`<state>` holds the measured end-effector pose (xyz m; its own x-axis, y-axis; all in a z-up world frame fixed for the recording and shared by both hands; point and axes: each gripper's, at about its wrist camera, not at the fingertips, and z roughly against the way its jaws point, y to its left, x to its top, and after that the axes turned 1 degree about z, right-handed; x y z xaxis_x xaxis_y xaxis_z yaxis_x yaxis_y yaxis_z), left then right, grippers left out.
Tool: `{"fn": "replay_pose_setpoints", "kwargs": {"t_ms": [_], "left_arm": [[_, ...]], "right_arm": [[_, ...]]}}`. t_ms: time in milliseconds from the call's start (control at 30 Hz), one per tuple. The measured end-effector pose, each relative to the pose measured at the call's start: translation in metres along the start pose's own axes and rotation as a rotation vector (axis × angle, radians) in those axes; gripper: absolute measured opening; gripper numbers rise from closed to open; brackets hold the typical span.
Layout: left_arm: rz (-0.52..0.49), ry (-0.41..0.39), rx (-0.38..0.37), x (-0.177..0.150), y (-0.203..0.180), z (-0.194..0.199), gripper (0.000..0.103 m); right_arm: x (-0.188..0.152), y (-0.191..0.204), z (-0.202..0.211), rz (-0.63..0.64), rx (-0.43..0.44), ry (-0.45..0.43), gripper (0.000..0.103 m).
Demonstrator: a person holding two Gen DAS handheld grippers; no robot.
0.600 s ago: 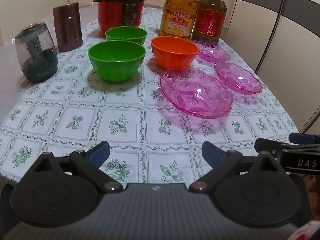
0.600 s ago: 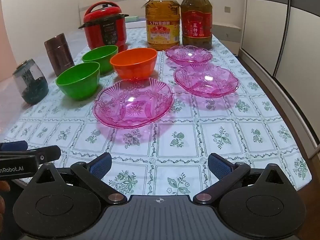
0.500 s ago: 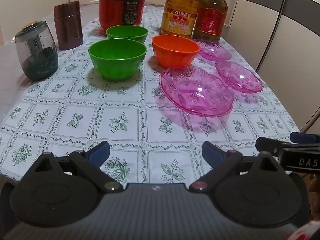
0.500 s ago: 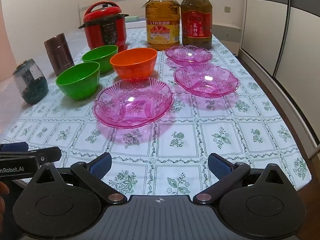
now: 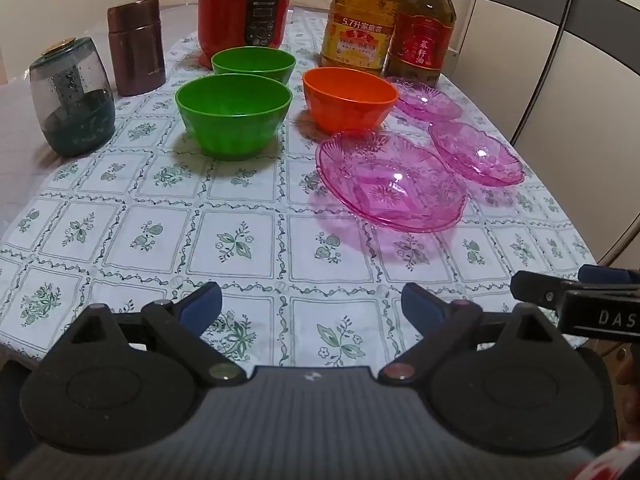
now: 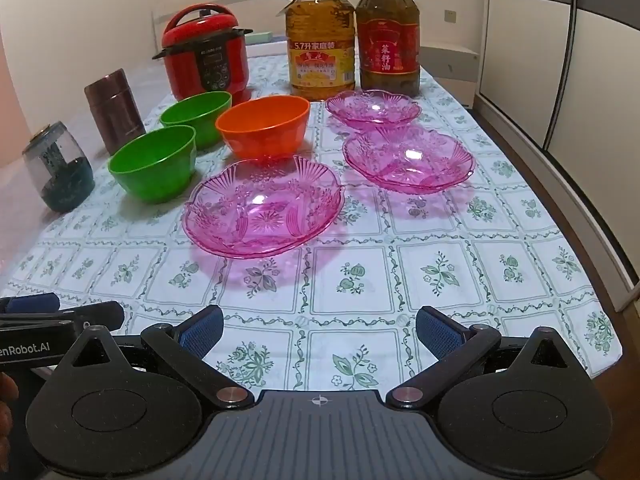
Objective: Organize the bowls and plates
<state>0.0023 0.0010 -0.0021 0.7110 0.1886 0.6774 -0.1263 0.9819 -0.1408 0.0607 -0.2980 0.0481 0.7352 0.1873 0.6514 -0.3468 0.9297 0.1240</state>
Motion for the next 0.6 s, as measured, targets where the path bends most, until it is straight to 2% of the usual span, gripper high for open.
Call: {"fn": "replay_pose_setpoints", "kwargs": {"t_ms": [233,600], "left_arm": [[0.005,-0.013,0.018,0.0007,0.0012,0.0006,0.095],[0.015,0.006,0.001,-0.0003,0.0002,-0.0005,0.092]], "right_arm": [[0.0,-0.0002,-0.0008,-0.005,-0.003,0.003,0.102],[-0.0003,-0.0039,-0.0005,-0.01,-0.001,0.008,0.102]]}}
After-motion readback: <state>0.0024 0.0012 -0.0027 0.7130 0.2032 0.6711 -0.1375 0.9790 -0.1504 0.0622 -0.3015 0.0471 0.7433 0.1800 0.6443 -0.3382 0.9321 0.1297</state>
